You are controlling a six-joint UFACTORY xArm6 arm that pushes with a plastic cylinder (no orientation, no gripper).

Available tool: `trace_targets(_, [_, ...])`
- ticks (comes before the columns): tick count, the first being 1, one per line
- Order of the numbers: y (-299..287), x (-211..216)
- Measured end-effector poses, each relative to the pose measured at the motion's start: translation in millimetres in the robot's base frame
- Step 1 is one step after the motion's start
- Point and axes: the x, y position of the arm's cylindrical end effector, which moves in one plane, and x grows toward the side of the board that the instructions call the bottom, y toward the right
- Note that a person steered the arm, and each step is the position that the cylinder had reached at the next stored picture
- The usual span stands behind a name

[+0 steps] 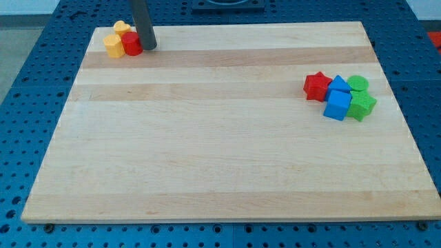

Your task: Slide the red circle towards the center

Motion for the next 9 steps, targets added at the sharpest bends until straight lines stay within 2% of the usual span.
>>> trace_targets(2, [14.0, -39.5])
trace_targets(3, [-10.0, -45.5])
trace_targets(4, [-44.9, -33.7])
trace_targets(6, [-43.1, 54.8])
trace_targets(7, [-24.0, 102.1])
trace_targets(8, [-2.6, 136.4])
trace_targets(9, [0.7, 138.5])
